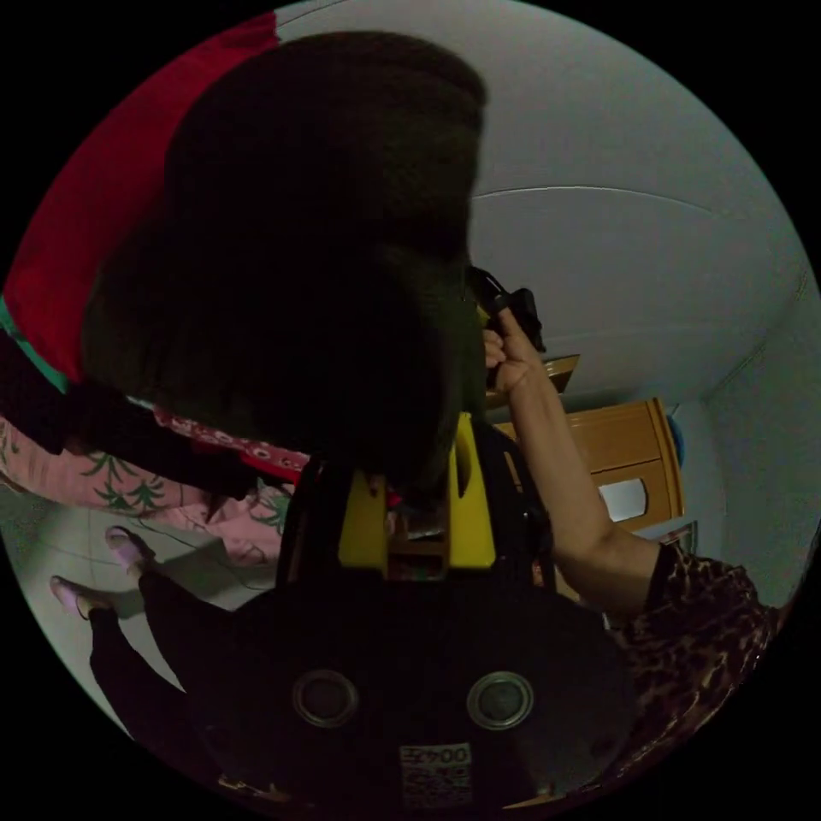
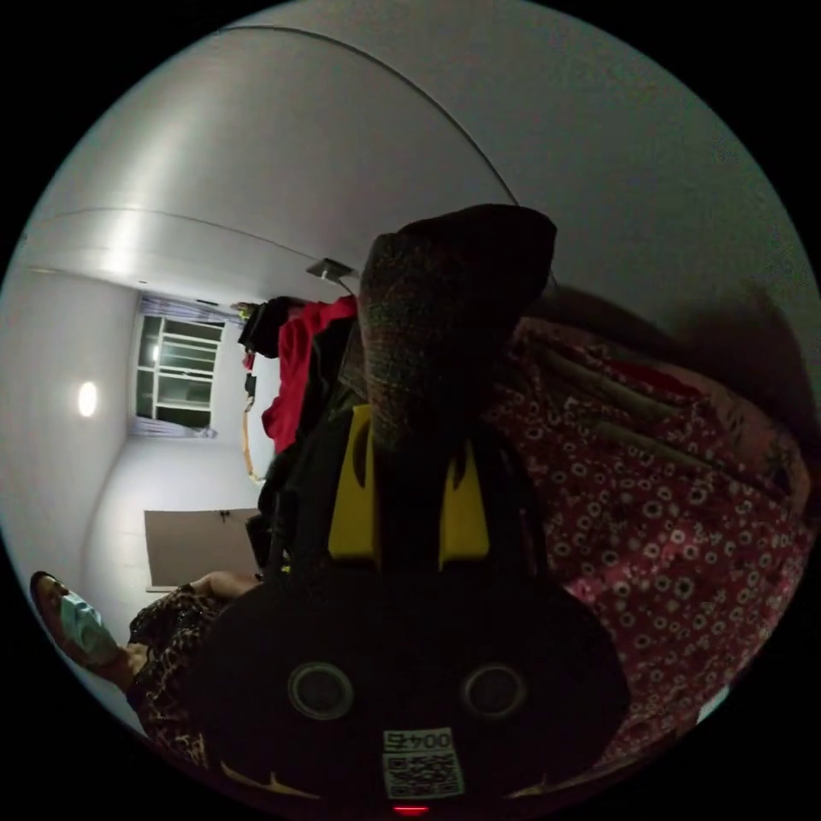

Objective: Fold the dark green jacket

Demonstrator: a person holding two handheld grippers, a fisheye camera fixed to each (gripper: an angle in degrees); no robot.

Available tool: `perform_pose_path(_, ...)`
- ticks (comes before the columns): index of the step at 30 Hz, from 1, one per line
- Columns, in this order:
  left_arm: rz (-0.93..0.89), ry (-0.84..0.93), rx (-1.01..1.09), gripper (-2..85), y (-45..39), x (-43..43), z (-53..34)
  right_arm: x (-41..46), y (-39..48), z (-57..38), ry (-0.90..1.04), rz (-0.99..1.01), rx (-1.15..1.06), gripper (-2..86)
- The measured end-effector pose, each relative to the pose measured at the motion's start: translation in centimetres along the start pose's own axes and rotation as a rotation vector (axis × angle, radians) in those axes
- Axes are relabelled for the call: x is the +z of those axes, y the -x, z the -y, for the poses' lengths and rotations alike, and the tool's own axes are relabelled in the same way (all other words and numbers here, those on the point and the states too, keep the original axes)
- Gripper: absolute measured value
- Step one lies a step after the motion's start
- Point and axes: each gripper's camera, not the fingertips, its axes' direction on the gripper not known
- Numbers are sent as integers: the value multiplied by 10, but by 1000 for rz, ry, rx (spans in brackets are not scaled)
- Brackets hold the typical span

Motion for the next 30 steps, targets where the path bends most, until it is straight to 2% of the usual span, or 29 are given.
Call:
perform_pose_path(3,5,52,1,129,0,-14,-17,-19,30,0,27,-152,-34,134)
perform_pose_path(5,-36,34,20,122,-5,-39,-34,-43,72,-14,-69,-308,-100,136)
perform_pose_path(7,-26,-52,100,116,-13,-66,-46,-50,117,-27,-155,-274,-209,136)
perform_pose_path(9,71,-170,174,111,-18,-96,-61,-33,165,-36,-182,-244,-333,136)
perform_pose_path(12,254,-317,197,108,-9,-139,-96,40,226,-35,-65,-286,-477,136)
perform_pose_path(14,319,-414,92,108,12,-169,-132,99,239,-26,47,-396,-480,136)
perform_pose_path(16,341,-484,-8,107,29,-191,-164,124,237,-21,96,-431,-446,135)
perform_pose_path(21,435,-660,-187,99,56,-250,-254,121,273,-8,73,-327,-360,125)
perform_pose_path(25,510,-786,-296,74,73,-308,-323,116,374,-3,-56,-203,-423,109)
perform_pose_path(27,511,-818,-314,54,82,-335,-344,138,430,3,-73,-144,-482,97)
perform_pose_path(30,502,-865,-295,28,90,-388,-367,210,523,16,-42,46,-554,67)
